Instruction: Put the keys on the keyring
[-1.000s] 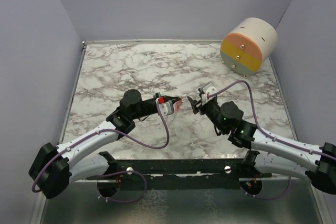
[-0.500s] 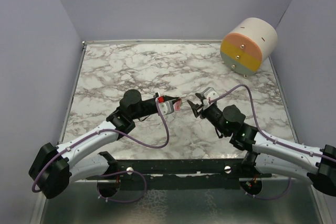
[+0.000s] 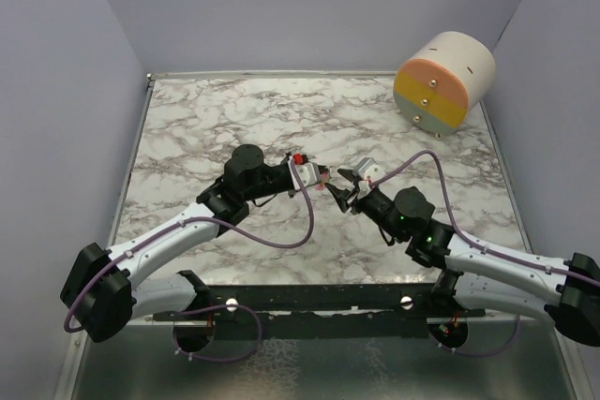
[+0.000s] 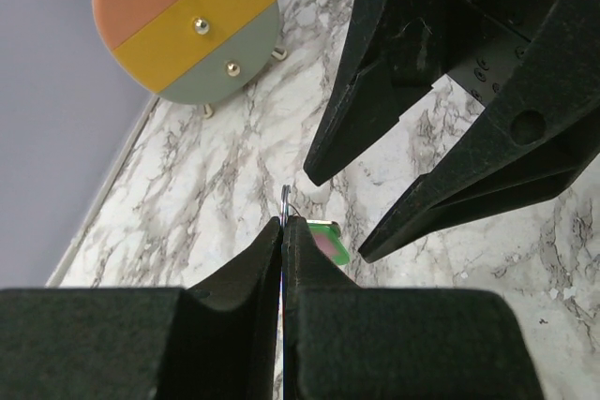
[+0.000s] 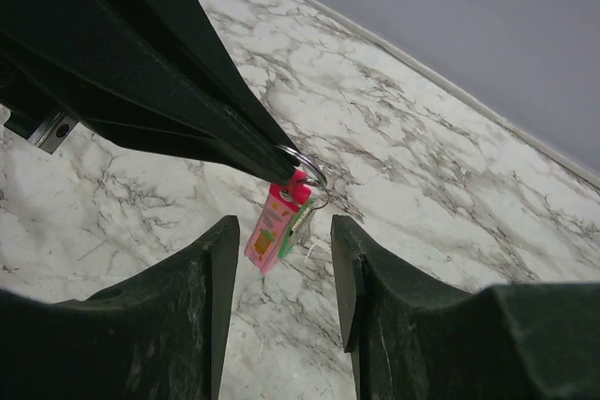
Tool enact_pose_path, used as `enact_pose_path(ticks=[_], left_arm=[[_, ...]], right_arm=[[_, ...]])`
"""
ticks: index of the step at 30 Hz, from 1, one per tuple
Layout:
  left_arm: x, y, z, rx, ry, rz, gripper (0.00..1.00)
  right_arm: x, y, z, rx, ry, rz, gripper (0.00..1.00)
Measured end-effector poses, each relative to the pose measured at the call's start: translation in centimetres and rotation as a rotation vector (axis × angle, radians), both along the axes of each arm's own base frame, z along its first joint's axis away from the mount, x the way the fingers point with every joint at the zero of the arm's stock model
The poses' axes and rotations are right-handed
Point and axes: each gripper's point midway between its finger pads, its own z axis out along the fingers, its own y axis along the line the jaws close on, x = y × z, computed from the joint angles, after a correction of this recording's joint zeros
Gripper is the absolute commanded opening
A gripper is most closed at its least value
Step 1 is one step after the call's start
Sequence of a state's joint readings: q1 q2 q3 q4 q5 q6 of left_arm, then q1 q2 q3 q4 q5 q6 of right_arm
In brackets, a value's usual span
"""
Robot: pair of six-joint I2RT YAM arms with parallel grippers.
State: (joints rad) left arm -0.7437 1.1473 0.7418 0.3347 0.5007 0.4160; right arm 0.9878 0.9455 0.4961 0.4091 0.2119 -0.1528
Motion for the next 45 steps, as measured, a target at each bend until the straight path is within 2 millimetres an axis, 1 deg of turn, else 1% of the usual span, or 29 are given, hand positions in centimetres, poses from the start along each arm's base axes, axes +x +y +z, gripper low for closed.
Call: enact_pose_path(ticks=[5,12,14,17,23,26,30,39,45], left_arm=[[0.0,0.0,-0.5,0.017,0.028,0.005,0.00],[-0.1,0.1,-0.7,0.025,0.049,0.006,0.00],[-0.2,0.1,-1.0,0.032,0.057,0.006,0.00],[-0.2,0.2,-1.2,0.040,0.066,0.006,0.00],[-0.3,0.3,-1.4,0.047,0.073,0.006,0.00],[-0.4,0.4,-1.6,0.053,0.080,0.007,0.00],[-0.3,0.5,-1.6,0.060,0.086,0.016,0.00],[0.0,0.4,-0.5,0.058,0.082,0.023,0.00],[0.2,0.2,-1.5,0.086,0.111,0.023,0.00]], right_arm=[[0.2,0.3,-0.5,-0.004,0.003,-0.003,0.37],[0.9,0.7,-1.8,-0.027,0.019,-0.020,0.36],[1.0,0.8,-2.0,-0.030,0.020,-0.027,0.33],[1.4,0.7,-2.0,-0.027,0.017,-0.042,0.28],[1.8,0.6,-1.8,-0.016,0.009,-0.069,0.09],[1.9,0.5,-1.8,-0.017,0.008,-0.076,0.05],[2.0,0.4,-1.8,-0.017,0.006,-0.084,0.01],[1.9,-0.4,-0.5,0.001,-0.023,-0.102,0.01],[1.8,-1.0,0.2,0.004,-0.040,-0.115,0.01]])
